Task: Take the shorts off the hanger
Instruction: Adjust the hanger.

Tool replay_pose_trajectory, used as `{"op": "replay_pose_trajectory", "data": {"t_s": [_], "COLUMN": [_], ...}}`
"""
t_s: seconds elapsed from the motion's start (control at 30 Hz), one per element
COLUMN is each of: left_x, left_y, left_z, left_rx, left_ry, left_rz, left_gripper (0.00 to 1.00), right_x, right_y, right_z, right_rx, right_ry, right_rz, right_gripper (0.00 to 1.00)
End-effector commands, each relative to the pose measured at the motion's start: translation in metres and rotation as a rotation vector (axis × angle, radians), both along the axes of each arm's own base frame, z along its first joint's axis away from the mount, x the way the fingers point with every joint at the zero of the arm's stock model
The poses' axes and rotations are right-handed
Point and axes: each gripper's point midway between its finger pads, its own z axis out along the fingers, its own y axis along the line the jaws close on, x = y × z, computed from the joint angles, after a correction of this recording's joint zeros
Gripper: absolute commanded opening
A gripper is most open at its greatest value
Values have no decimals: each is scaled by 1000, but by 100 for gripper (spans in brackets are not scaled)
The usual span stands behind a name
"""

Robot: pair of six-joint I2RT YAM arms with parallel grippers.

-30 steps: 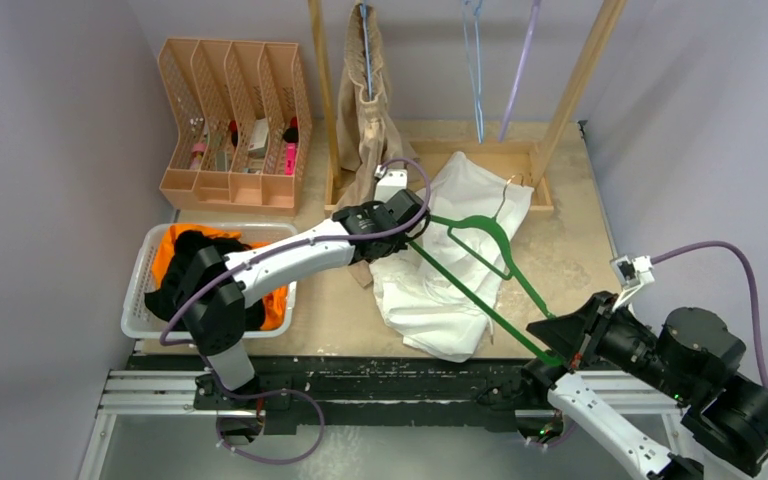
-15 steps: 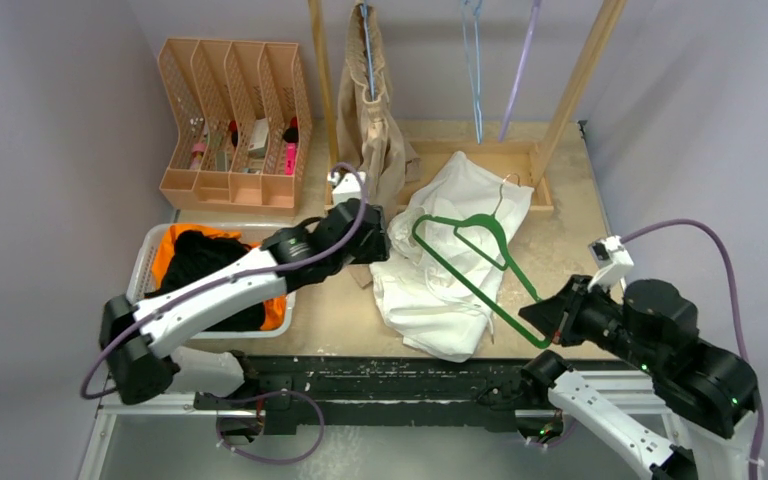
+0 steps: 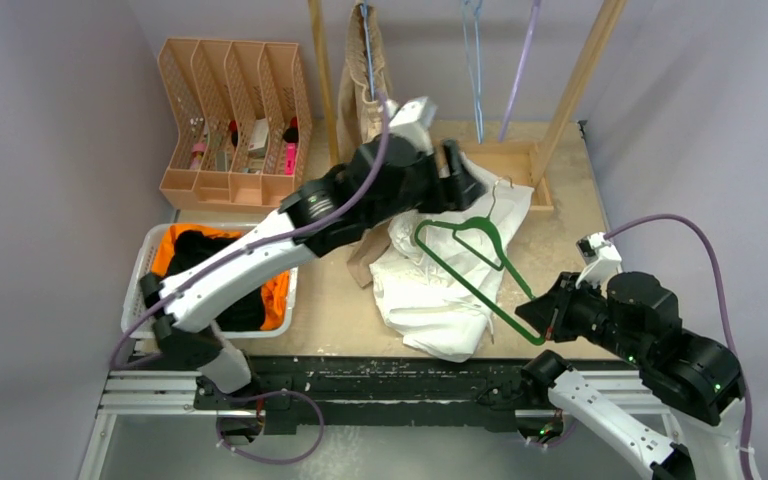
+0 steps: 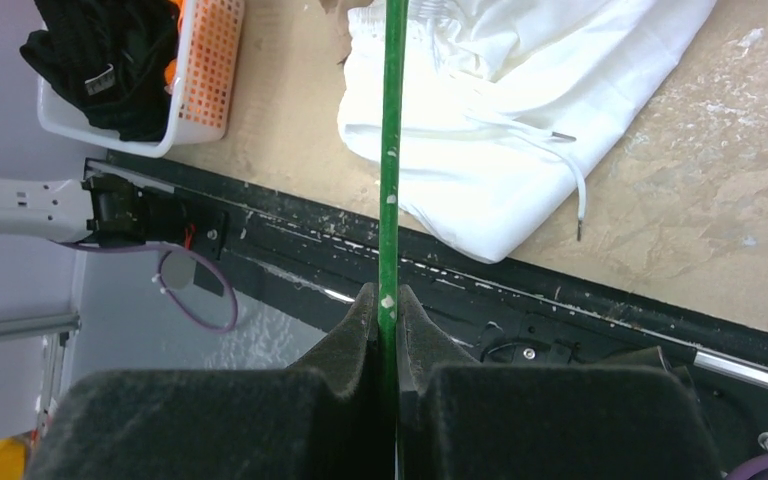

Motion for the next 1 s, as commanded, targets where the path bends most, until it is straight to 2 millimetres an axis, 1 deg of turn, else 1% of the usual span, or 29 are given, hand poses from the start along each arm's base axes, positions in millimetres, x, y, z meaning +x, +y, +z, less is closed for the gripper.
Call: {"op": "replay_pose_trajectory", "data": {"t_s": [0.0, 0.07, 0.17, 0.23, 0.37, 0.43, 0.5, 0.57, 0.63, 0.67, 0.8, 0.87, 0.93, 0.97], "left_x": [-3, 10, 14, 16, 24, 26, 28, 30, 35, 37, 42, 45, 49, 51], "left_y": [-36, -42, -51, -51, -44, -47, -54, -61, -63, -64, -73, -74, -70, -67], "left_z": [44, 30, 16, 10, -3, -8, -9, -10, -11, -13, -14, -13, -12, -11], "left_rx": [82, 170, 212, 227, 291, 306, 301, 295, 306, 313, 298, 293, 298, 300], "left_ry": [-122, -118, -123, -131, -135, -141, -146, -152, -162, -167, -185, -190, -200, -207], "left_rz": [-3, 61, 75, 88, 135, 135, 127, 118, 134, 140, 145, 157, 192, 209], "left_gripper": [66, 67, 67, 67, 67, 66, 66, 64, 62, 59, 40, 31, 20, 11], "right_x": [6, 5, 4, 3, 1, 1, 1, 1, -1, -2, -6, -7, -8, -8], "right_y": [8, 8, 7, 6, 7, 7, 7, 6, 6, 6, 7, 7, 9, 10], "right_z": [16, 17, 18, 19, 20, 21, 21, 21, 23, 24, 26, 24, 22, 22], "right_rx": [31, 30, 29, 32, 33, 33, 30, 27, 35, 39, 56, 59, 61, 64], "right_ry": [-75, -76, -84, -87, -90, -95, -98, -97, -103, -109, -109, -102, -94, -90], "right_rz": [38, 45, 47, 49, 61, 65, 67, 67, 71, 71, 85, 89, 95, 97], "right_gripper": [0, 0, 0, 0, 0, 0, 0, 0, 0, 0, 0, 0, 0, 0]}}
